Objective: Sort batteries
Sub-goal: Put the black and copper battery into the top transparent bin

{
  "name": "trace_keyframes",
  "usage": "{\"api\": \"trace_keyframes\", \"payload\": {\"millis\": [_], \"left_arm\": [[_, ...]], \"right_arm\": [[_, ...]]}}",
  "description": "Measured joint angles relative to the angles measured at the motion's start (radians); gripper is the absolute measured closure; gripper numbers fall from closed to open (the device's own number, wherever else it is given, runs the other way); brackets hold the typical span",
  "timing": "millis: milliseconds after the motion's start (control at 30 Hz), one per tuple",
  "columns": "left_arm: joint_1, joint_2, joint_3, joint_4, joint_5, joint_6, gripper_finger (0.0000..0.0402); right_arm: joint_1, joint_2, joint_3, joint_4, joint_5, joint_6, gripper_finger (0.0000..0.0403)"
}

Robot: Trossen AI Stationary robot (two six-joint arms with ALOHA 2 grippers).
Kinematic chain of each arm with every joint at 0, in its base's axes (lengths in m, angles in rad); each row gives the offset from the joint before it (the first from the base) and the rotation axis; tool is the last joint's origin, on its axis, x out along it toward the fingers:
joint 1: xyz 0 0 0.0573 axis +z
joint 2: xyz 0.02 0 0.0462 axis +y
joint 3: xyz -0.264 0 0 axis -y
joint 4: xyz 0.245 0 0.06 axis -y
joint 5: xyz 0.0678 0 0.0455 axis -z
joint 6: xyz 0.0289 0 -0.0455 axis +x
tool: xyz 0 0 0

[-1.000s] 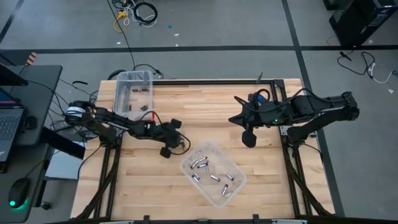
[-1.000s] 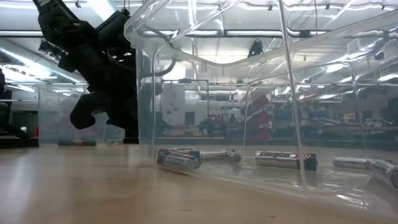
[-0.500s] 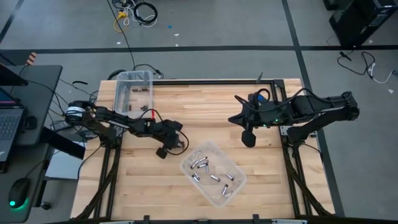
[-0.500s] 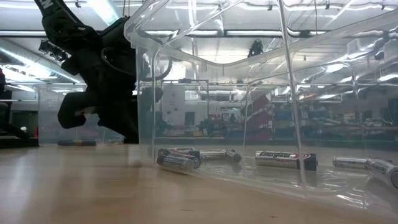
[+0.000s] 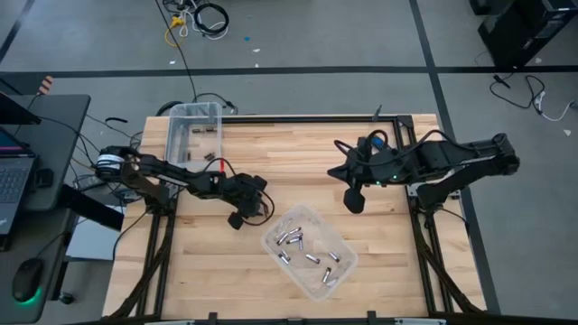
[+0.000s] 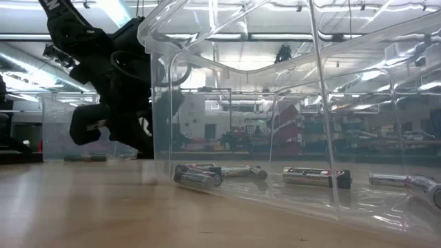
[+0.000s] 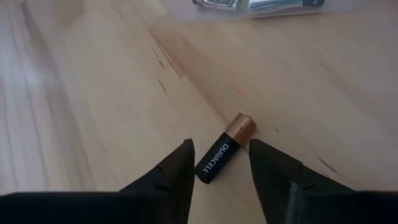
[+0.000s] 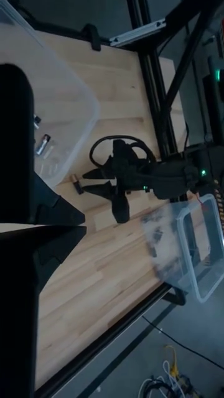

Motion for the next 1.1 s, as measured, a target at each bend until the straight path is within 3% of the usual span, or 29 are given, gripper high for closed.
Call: {"api": "trace_keyframes", "payload": {"millis": [200, 700, 833, 1000, 1100], "left_arm": [[0.0, 0.051, 0.0, 0.081, -0.001, 0.026, 0.0229], [0.015, 0.136, 0.006, 0.064, 0.011, 0.017, 0.0234], [0.019, 0.136, 0.006, 0.039, 0.011, -0.006, 0.0279], [0.019, 0.135, 0.005, 0.031, 0.006, -0.077, 0.0376], [0.018, 0.135, 0.005, 0.032, -0.008, -0.148, 0.0384]], "right_arm": [[0.0, 0.011, 0.0, -0.001, 0.0, 0.003, 0.0401], [0.0, 0.01, 0.0, -0.002, 0.0, 0.002, 0.0401], [0.0, 0.01, 0.0, -0.002, 0.0, 0.0, 0.0402], [0.0, 0.01, 0.0, -0.003, 0.0, -0.025, 0.0401], [0.001, 0.01, 0.0, -0.003, 0.0, -0.047, 0.0402]]}}
